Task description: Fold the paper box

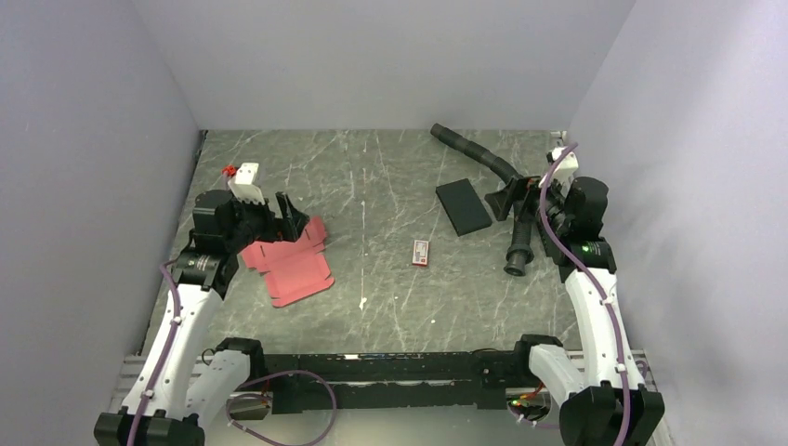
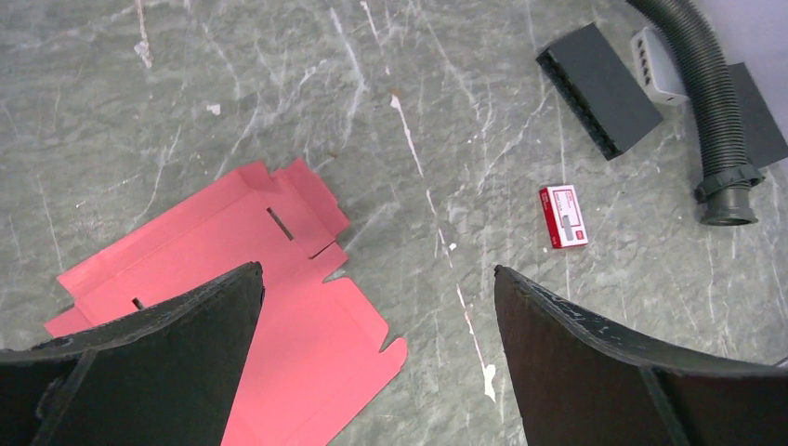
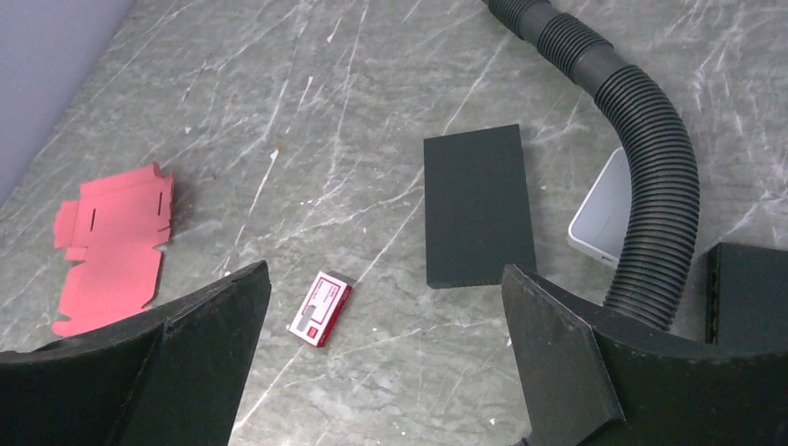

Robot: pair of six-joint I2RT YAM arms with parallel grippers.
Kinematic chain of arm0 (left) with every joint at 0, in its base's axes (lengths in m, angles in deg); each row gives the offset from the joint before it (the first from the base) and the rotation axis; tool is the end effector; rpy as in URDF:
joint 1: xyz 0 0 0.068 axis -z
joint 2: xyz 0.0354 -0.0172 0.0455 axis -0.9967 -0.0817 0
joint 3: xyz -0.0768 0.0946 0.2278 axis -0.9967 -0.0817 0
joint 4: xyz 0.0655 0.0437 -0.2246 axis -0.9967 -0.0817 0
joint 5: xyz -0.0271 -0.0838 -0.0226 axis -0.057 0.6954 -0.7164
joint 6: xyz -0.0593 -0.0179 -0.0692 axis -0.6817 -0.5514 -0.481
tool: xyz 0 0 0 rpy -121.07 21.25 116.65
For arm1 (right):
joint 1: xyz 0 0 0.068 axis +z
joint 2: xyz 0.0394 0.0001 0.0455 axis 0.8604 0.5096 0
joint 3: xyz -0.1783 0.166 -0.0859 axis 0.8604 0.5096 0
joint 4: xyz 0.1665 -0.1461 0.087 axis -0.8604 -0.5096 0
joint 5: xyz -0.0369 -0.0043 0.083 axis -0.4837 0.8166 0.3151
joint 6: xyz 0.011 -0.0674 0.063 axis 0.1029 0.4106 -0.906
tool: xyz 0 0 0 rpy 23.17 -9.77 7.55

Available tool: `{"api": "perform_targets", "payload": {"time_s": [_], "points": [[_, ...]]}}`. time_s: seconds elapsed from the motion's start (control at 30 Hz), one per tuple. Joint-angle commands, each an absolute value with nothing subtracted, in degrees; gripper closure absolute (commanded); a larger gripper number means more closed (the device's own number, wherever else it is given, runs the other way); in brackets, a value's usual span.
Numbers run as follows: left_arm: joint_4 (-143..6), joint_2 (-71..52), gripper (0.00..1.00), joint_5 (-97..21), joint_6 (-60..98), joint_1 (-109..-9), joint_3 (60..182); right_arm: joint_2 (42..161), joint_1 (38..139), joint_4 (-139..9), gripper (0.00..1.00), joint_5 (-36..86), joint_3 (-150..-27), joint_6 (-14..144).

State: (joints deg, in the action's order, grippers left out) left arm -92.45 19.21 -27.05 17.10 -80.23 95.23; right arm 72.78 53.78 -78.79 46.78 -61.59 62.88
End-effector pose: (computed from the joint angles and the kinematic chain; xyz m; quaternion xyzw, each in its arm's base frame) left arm 0.2086 -0.0464 0.2958 0.0351 0.8231 -0.2255 0.5201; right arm 0.2344 0.0184 0.3095 -0.0491 0.7966 0.2223 0.5600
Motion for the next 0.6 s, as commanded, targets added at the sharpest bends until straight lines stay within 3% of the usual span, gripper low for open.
{"api": "perform_targets", "payload": {"time_s": [0.0,0.43,0.57], "points": [[-93.98,17.78,0.01,-30.28,16.32,-80.22,96.3,72.57,52.97,-75.7,0.0,47.07,-61.56,63.13],[-95.72,16.61,0.01,-34.6,14.24,-80.22,96.77,74.18,51.54,-81.62,0.0,70.31,-57.6,86.62],[-98.43,13.32,0.0,-38.31,13.06,-80.43,97.9,73.57,51.75,-82.12,0.0,72.4,-57.28,87.84]]}}
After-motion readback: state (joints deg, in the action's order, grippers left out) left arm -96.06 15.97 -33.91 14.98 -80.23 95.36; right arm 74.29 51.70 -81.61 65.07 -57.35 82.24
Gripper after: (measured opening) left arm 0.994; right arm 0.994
